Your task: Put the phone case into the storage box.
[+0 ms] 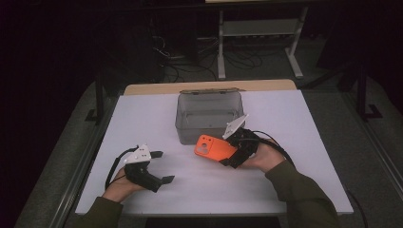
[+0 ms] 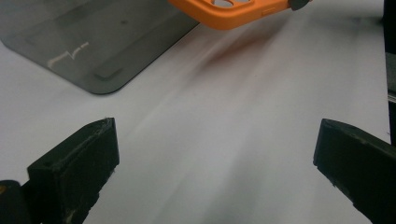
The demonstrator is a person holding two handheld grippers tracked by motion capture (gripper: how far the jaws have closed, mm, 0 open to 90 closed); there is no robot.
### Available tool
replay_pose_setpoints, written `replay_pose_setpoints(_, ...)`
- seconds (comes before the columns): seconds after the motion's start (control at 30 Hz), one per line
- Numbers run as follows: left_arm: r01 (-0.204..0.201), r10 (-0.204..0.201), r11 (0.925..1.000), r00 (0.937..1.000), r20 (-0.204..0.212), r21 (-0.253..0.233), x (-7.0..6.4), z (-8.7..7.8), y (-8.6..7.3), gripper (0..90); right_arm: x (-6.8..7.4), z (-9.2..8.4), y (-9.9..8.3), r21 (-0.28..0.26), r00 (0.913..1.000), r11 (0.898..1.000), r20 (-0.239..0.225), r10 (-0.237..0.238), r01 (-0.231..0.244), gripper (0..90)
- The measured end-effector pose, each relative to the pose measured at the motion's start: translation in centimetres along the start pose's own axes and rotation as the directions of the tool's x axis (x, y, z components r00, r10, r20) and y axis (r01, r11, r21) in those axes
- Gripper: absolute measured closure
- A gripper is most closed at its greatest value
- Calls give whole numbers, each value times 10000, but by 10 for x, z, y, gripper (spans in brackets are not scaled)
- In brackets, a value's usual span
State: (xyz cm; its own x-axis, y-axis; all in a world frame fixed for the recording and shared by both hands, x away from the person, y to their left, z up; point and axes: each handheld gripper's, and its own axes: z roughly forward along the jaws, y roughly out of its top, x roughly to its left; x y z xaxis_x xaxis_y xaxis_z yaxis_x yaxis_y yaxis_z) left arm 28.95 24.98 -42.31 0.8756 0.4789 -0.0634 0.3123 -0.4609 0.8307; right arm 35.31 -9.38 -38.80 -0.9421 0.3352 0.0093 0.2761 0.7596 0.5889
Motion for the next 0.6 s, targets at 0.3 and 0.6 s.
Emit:
replay_pose_setpoints(0.3,1,-1,10000,9999,-132,21,-2,2,2,0,0,1,0,9,10000,10000,-66,-7,7,157)
replay_pose_setpoints(0.6,-33,30,9998,9999,-165,-182,-5,8,9,0,1,2,1,70,9999,10000,-108,-57,58,157)
